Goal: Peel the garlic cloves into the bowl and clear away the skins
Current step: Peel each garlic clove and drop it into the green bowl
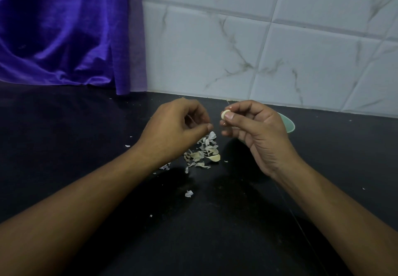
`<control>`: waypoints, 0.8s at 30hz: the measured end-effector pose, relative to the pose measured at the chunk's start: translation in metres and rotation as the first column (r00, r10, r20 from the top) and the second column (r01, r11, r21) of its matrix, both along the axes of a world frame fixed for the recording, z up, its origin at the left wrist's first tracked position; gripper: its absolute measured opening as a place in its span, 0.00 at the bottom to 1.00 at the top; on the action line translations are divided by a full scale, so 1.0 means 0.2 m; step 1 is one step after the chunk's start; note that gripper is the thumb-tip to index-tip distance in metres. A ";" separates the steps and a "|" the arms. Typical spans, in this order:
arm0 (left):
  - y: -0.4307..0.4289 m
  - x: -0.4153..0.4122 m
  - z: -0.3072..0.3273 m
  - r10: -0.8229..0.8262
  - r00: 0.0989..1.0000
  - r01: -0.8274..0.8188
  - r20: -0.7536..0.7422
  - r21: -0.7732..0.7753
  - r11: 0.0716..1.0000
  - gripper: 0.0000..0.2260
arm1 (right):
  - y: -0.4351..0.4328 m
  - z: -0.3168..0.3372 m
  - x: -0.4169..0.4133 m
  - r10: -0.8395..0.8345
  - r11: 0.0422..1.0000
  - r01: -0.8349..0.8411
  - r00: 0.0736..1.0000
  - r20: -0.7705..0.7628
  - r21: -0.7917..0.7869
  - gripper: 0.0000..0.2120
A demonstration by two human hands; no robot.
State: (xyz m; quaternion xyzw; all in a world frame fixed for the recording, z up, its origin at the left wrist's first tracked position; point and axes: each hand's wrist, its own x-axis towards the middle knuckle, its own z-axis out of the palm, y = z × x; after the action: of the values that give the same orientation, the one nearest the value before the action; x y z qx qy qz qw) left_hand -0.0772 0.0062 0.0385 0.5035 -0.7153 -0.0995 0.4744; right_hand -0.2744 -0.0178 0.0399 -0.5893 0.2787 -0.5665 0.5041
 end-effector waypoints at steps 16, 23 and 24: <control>0.01 -0.01 -0.01 -0.132 0.989 0.137 0.059 -0.079 0.987 0.16 | 0.02 0.00 0.01 -0.018 1.000 0.020 0.993 -0.117 0.016 0.03; 0.00 -0.02 -0.01 -0.148 0.987 0.153 0.060 -0.107 0.982 0.08 | 0.01 0.00 0.01 0.133 0.984 -0.133 0.991 0.007 0.122 0.06; 0.00 -0.01 -0.02 -0.148 0.988 0.151 0.037 -0.081 0.985 0.09 | 0.01 0.00 0.01 0.144 0.980 -0.147 0.989 0.032 0.132 0.06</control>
State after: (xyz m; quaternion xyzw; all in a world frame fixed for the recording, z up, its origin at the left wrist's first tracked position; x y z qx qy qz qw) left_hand -0.0801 0.0066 0.0353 0.4297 -0.7617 -0.0970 0.4752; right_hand -0.2729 -0.0166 0.0409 -0.5665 0.2666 -0.5146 0.5859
